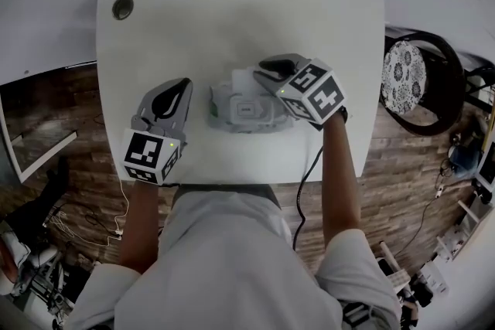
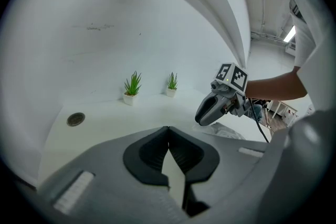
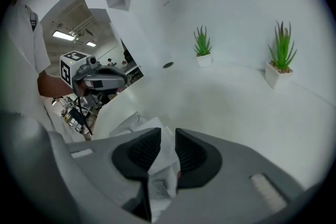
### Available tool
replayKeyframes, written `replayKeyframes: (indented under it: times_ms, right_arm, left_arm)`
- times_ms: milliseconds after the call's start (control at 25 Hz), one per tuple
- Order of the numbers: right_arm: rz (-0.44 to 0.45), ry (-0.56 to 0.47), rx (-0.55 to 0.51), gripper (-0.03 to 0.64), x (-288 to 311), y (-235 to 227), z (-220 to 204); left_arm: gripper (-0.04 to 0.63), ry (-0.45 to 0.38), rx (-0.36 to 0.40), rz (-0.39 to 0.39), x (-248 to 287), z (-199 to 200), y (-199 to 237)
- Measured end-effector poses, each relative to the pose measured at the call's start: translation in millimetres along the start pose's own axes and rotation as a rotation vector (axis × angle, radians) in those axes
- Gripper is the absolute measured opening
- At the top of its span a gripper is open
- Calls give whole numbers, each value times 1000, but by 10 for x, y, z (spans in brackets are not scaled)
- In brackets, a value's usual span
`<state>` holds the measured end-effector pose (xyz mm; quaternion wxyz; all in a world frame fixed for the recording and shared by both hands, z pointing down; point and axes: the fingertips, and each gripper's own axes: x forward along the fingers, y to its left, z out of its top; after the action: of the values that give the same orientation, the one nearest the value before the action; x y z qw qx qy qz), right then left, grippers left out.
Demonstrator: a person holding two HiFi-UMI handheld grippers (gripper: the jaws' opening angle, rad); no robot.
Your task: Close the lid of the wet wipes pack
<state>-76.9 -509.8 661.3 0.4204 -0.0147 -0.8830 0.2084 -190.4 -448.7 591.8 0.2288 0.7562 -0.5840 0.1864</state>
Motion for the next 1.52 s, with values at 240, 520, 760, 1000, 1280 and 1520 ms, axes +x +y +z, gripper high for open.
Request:
replayKeyframes:
  times_ms: [240,520,760,1000,1280,1520]
  right_arm:
    - [91,147,-44,92,114,-20,-20]
    - [150,212,-46,92,160,50,-62]
    - [138,177,-76,92,42,100,39]
    - [128,151,-134,92,-154,320,128]
    - [103,140,-173,92,-265,652,98]
    - [98,146,-176,92,-282,974,-109]
  left_arm:
    - [8,4,0,-10,27,2,-43]
    - [8,-2,-11,-5,30,10,-11]
    - [9,-14,-17,-6,-2,41,-21]
    - [9,-34,-2,-20,-91,95,-108]
    - [9,-53,11,-26,-303,70,-197]
    - [9,-66,31,-37,-511,13,-318]
